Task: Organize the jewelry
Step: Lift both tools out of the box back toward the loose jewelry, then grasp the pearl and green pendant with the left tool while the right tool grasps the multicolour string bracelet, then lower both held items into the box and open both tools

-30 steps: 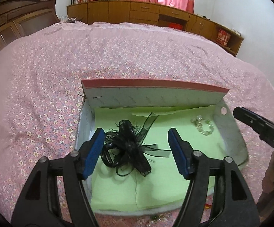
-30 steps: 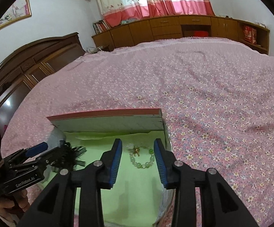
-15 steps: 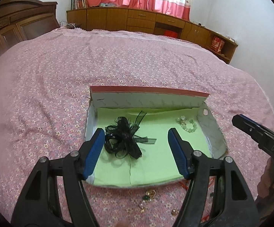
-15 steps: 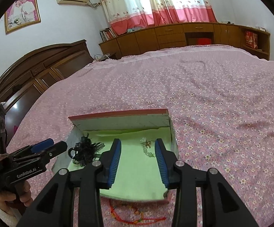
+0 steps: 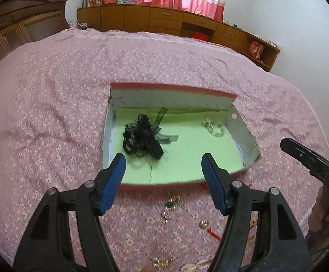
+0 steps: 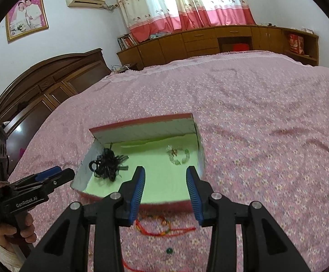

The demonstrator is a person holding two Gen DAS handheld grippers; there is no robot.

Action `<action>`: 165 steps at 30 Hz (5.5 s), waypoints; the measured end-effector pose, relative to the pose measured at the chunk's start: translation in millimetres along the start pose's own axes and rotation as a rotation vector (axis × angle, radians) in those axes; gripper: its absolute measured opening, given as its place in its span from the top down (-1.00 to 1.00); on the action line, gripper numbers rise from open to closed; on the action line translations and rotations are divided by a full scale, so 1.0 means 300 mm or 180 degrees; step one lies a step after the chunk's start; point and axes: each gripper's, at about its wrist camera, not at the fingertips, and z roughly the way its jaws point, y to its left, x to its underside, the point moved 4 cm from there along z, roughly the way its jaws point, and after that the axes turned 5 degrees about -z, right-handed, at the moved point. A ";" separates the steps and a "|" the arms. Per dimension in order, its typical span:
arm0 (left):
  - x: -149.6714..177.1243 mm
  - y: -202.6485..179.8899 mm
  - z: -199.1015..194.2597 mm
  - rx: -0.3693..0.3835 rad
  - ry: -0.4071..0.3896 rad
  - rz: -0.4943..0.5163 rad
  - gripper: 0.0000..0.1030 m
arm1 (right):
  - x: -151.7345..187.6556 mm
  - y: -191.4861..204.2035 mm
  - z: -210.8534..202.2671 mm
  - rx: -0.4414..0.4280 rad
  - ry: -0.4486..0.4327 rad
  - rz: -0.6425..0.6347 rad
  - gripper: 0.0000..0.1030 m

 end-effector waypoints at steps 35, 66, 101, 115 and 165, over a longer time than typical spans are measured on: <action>0.283 -0.016 0.216 -0.0083 0.0710 0.0317 0.51 | 0.260 -0.068 0.050 0.0055 0.0511 0.0216 0.21; 0.207 -0.040 0.021 0.0349 0.0315 0.0218 0.94 | 0.262 -0.027 0.115 -0.0105 0.0573 0.0165 0.21; 0.190 0.018 -0.019 0.0219 0.0178 0.0037 0.94 | 0.270 0.037 0.155 -0.0064 0.0635 -0.0109 0.87; 0.125 0.015 -0.062 0.0163 -0.0071 0.0076 0.94 | 0.157 0.065 0.020 -0.0058 0.0205 -0.0160 0.87; 0.080 0.098 0.226 -0.0271 -0.0320 -0.0145 0.98 | 0.101 0.003 0.377 0.0650 0.0288 -0.0533 1.00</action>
